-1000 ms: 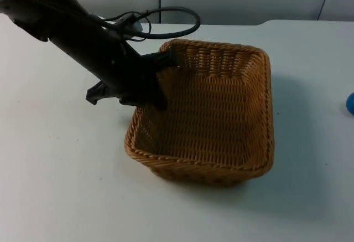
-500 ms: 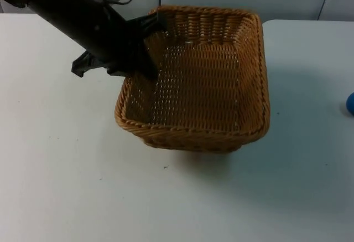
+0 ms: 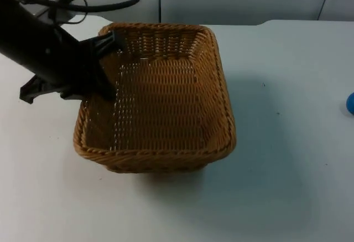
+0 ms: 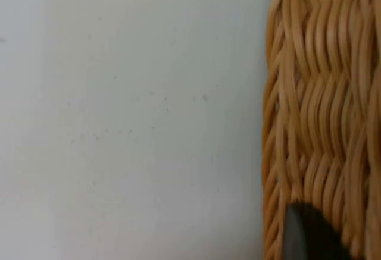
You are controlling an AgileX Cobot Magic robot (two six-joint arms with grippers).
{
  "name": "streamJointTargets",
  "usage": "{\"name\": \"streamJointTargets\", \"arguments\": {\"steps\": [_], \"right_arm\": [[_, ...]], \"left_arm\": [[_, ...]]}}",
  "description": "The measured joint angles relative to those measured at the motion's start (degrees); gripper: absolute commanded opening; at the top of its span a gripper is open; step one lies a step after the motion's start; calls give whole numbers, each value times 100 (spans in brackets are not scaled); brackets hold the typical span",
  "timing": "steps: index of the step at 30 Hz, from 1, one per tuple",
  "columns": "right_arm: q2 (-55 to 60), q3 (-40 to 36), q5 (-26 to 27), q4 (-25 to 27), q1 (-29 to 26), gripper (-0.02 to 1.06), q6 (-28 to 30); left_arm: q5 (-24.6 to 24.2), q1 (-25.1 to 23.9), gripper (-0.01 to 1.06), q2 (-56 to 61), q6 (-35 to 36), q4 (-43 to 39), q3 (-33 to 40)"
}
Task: Pick up the basket with the left hand and place the ball into the basket with the right hand.
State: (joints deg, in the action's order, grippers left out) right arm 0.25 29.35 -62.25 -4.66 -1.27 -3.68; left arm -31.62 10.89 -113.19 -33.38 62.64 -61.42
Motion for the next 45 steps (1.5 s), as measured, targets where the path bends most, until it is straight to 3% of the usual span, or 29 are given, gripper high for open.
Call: {"name": "streamJointTargets", "arguments": {"steps": [6, 12, 17, 24, 30, 34, 45], "right_arm": [[0, 0, 0, 0, 0, 103, 0], [0, 0, 0, 0, 0, 103, 0], [0, 0, 0, 0, 0, 103, 0], [157, 38, -53, 10, 0, 102, 0], [1193, 418, 32, 10, 0, 101, 0], [2381, 953, 508, 0, 0, 101, 0], [4875, 2268, 1019, 16, 0, 101, 312]], "left_arm": [[35, -210, 12, 642, -565, 406, 637], [-258, -310, 12, 1095, -574, 469, 970], [-580, -310, 12, 1257, -312, 344, 1009], [-621, -310, 12, 1454, 440, -301, 1009], [-713, -310, 12, 1468, 593, -527, 1009], [-734, -310, 12, 1468, 620, -551, 1011], [-734, -310, 12, 1468, 534, -551, 1021]]}}
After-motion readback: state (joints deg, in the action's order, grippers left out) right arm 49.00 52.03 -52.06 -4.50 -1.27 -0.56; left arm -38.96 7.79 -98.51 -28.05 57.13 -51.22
